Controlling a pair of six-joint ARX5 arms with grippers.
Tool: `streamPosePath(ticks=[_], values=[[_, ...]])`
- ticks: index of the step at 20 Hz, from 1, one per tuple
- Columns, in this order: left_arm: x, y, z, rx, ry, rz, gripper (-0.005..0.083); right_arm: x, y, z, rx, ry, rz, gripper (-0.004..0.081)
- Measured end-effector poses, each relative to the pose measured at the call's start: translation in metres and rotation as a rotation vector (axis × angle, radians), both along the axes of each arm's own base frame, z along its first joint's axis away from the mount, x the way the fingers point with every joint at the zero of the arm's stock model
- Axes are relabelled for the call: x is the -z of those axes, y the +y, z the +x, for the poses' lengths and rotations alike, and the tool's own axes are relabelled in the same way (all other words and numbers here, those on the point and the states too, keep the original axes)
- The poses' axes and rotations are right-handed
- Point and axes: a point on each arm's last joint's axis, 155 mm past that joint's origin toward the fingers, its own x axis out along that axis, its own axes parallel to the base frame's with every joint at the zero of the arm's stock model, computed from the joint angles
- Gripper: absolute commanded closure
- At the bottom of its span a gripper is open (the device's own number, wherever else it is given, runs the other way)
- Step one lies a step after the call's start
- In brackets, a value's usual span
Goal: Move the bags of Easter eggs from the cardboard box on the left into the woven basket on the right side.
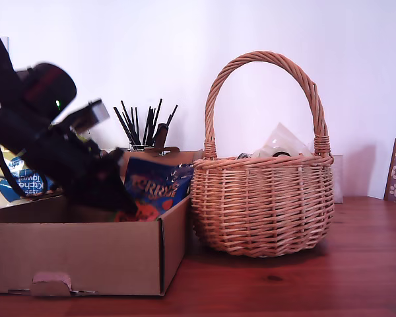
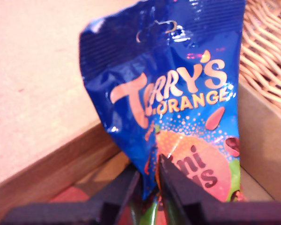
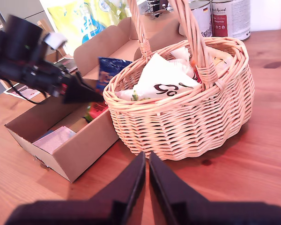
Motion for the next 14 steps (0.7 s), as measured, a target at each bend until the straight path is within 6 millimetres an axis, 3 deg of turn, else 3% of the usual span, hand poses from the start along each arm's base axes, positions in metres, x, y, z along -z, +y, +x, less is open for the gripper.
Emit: streamPosePath(ticks=[4,6,11,14], values=[[-0.092,0.002,-0.007,0.001,-0.182,-0.065,0.0793,0.000,0.000,0.000,0.000,0.000,0.000,0.0782],[-0.122,0.003,-0.015,0.008,-0.234,-0.088,0.0793,0.000,0.000,0.000,0.000,0.000,0.000,0.0782],[-0.135,-0.017,-0.039,0.064,-0.160,-0.189,0.0793,0.000,0.000,0.000,0.000,0.000,0.000,0.0782],[-0.152,-0.054,-0.057,0.146,-0.188,-0.257,0.0793,0.000,0.000,0.000,0.000,-0.001,0.000,0.0782]])
